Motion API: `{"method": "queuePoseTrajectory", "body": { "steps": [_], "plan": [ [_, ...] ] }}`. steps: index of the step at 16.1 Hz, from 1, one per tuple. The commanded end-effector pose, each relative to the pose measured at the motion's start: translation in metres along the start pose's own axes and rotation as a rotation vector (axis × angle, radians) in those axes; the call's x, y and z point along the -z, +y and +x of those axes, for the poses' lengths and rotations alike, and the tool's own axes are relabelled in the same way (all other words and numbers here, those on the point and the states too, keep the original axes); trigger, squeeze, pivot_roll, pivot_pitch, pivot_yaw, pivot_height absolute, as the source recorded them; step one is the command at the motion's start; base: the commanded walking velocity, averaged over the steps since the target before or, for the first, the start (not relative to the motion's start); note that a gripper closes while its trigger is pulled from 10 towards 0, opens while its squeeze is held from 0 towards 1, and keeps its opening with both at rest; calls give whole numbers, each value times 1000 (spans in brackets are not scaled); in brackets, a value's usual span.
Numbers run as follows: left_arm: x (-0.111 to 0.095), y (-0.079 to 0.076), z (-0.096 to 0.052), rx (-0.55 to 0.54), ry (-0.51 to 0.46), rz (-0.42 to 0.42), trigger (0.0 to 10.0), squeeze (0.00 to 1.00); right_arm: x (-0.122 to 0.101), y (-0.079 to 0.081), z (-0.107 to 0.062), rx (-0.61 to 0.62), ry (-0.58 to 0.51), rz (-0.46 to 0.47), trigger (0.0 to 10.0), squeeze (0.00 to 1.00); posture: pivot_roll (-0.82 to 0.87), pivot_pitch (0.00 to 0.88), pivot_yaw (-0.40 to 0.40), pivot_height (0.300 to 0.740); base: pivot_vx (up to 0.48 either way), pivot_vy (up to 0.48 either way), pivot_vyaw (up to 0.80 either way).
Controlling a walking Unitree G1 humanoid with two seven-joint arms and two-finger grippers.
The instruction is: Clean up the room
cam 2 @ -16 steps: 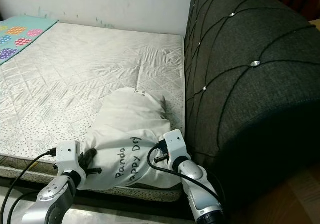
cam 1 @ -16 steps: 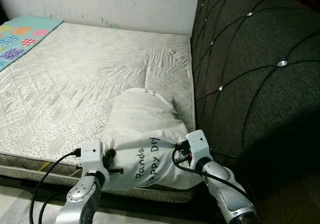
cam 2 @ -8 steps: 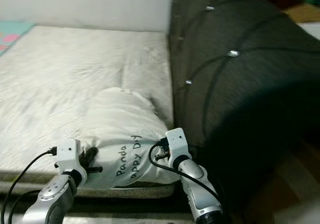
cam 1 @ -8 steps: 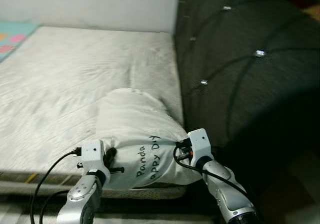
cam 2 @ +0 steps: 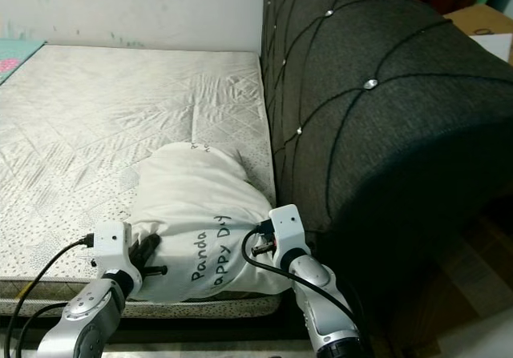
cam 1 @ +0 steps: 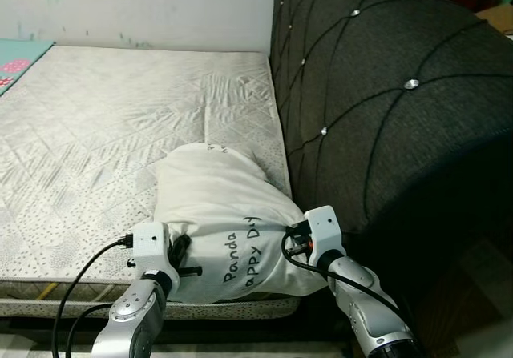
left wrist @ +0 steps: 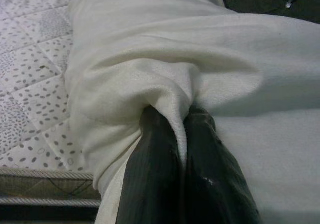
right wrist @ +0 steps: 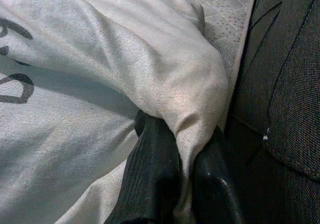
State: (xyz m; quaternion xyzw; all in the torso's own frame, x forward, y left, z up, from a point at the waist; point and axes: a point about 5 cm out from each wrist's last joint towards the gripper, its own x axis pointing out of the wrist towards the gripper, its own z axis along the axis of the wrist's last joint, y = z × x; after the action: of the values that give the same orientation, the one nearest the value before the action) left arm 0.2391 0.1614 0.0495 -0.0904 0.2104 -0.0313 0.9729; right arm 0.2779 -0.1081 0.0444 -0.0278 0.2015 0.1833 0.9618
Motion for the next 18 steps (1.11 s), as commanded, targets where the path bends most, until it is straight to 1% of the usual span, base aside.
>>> {"method": "queuePoseTrajectory", "body": {
  "steps": [1,14,18],
  "plan": [
    [-13,-6,1,32,-70,7,10000,0,-21,-7,-3,29,-103,-12,10000,0,-105,0,-18,736,0,0,0],
    [-13,-8,2,42,-73,1,10000,0,-22,-3,-3,1,-115,-37,10000,0,-106,0,-23,736,0,0,0],
    [-11,-8,1,40,-69,0,10000,0,-21,-1,-4,-11,-115,-40,10000,0,-107,0,-22,703,0,0,0]
  ]
}}
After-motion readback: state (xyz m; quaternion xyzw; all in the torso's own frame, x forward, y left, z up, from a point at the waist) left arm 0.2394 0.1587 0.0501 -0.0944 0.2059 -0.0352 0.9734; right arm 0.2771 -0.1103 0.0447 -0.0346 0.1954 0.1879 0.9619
